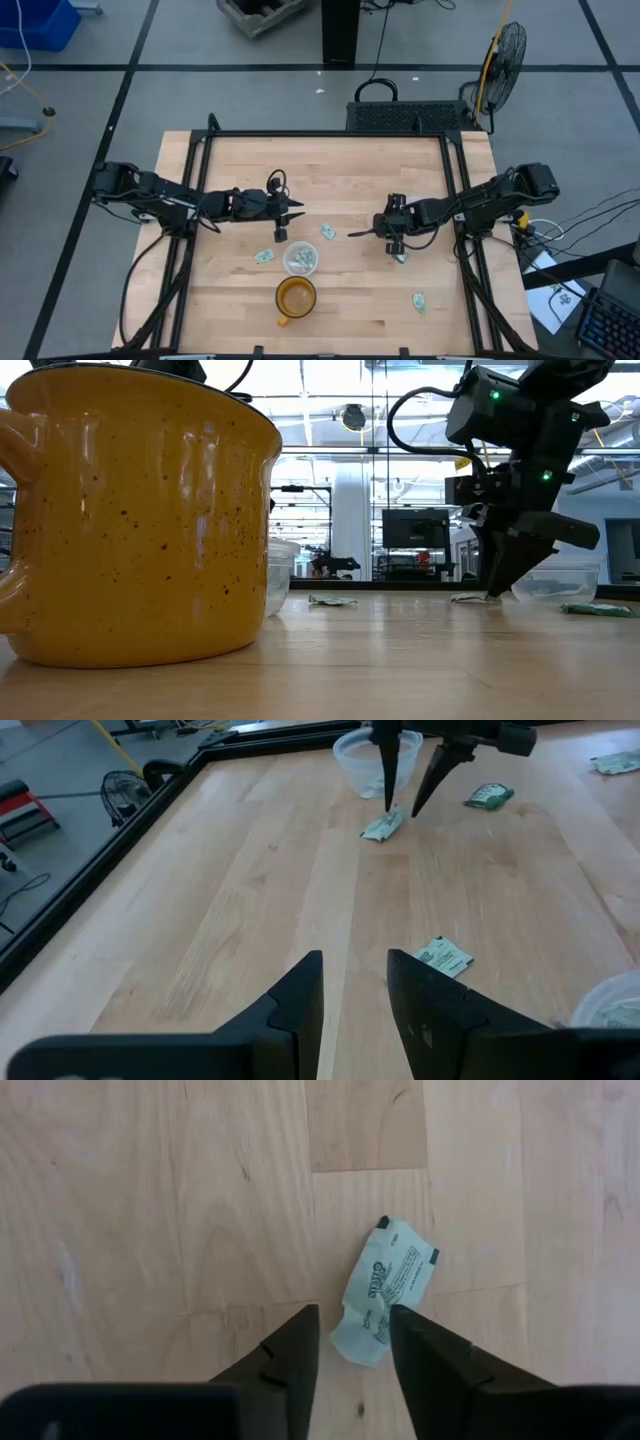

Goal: Pick and place items into bin
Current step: Put the stevia packet into the right transparent bin

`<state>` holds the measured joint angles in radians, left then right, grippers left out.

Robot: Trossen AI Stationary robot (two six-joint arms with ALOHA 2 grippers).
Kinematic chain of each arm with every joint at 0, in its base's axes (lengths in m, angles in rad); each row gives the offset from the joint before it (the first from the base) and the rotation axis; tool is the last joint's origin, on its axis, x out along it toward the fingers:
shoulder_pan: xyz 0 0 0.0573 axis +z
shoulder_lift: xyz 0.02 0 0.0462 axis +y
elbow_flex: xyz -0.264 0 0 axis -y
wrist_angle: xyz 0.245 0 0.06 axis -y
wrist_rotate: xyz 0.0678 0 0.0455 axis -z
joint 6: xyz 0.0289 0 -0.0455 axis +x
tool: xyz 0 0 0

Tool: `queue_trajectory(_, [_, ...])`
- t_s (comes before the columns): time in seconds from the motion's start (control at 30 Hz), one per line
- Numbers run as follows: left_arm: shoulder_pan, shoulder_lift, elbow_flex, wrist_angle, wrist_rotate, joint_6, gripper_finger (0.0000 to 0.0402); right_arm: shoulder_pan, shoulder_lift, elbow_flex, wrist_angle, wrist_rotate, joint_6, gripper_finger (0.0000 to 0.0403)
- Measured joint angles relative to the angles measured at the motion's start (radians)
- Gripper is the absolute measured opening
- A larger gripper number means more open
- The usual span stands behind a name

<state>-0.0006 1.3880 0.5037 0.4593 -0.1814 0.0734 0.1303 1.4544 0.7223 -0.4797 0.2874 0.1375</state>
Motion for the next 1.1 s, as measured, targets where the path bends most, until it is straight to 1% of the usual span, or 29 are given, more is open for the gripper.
queue_trajectory(0.33, [0.000,0.000,0.000,0.001,0.000,0.000,0.0120,0.000,0.000,0.000,-0.001,0.001,-0.012,0.0009])
queue_trajectory(0.4, [-0.001,0.000,0.000,0.001,0.000,0.000,0.0120,0.000,0.000,0.000,0.001,0.010,-0.026,0.0004])
queue_trajectory(0.6, [-0.001,0.000,0.000,0.001,0.000,0.000,0.0120,0.000,-0.009,-0.001,0.052,0.080,-0.077,0.0001])
queue_trajectory(0.7, [-0.001,0.000,0.000,0.001,0.000,0.000,0.0120,0.000,-0.033,0.018,0.058,0.085,-0.114,0.0001])
queue_trajectory(0.8, [0.000,0.000,0.000,0.002,0.000,0.000,0.0120,0.002,-0.070,0.067,-0.023,0.161,-0.121,0.0001])
queue_trajectory(0.9, [0.000,0.000,0.000,0.000,0.000,-0.003,0.0120,0.009,-0.124,0.130,-0.180,0.247,-0.072,0.0001])
queue_trajectory(0.97, [-0.001,0.000,0.000,-0.002,0.000,-0.005,0.0120,0.015,-0.161,0.169,-0.314,0.280,0.014,0.0001])
queue_trajectory(1.03, [-0.001,0.000,0.000,-0.012,0.000,-0.006,0.0120,0.016,-0.198,0.199,-0.453,0.286,0.137,0.0001])
queue_trajectory(1.1, [-0.001,0.000,0.000,-0.021,0.001,-0.008,0.0120,0.022,-0.234,0.210,-0.582,0.229,0.283,0.0000])
